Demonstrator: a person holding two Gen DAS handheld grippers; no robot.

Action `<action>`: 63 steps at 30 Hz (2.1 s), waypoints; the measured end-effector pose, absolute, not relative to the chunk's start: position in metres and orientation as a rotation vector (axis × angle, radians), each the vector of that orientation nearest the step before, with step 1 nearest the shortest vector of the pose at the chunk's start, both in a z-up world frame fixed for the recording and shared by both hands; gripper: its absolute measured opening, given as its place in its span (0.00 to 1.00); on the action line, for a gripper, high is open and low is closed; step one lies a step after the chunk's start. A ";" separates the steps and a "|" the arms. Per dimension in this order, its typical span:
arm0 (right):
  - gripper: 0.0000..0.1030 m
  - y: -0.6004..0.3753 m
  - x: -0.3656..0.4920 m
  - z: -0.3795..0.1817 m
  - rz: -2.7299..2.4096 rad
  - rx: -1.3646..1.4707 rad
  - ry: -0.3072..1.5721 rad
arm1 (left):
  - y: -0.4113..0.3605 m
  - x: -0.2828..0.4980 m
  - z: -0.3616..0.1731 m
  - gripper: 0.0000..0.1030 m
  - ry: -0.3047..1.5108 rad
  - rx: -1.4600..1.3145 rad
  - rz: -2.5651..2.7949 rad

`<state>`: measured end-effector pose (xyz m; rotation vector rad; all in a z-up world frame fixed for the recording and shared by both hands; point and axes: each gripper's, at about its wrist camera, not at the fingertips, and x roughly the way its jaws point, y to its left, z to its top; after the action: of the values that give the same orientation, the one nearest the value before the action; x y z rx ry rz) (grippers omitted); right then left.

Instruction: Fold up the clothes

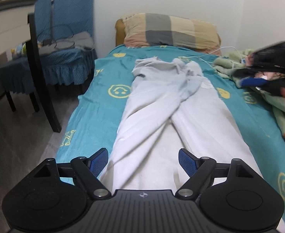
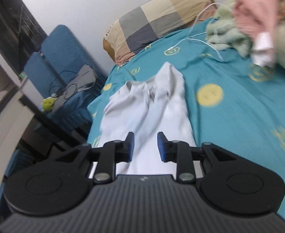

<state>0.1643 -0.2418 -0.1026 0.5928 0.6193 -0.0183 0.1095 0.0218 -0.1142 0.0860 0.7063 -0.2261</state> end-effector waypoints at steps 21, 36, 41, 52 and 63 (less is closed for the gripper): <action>0.78 -0.223 -0.007 -0.105 -0.010 0.474 0.588 | 0.054 0.063 -0.097 0.81 0.816 -0.021 -0.187; 0.80 -0.235 0.003 -0.121 -0.021 0.565 0.656 | 0.135 0.102 -0.125 0.83 1.055 -0.286 -0.028; 0.80 -0.238 0.005 -0.128 -0.029 0.596 0.680 | 0.146 0.103 -0.142 0.82 1.152 -0.385 -0.025; 0.80 -0.238 0.009 -0.139 -0.028 0.606 0.757 | 0.103 0.079 -0.113 0.12 1.136 -0.070 -0.085; 0.80 -0.243 0.007 -0.146 -0.032 0.641 0.800 | -0.009 0.011 -0.027 0.00 1.004 0.324 -0.289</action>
<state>0.0069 -0.2434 -0.1455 0.6409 0.7998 -0.0315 0.0108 -0.0086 -0.0270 0.3237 1.0044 -0.2886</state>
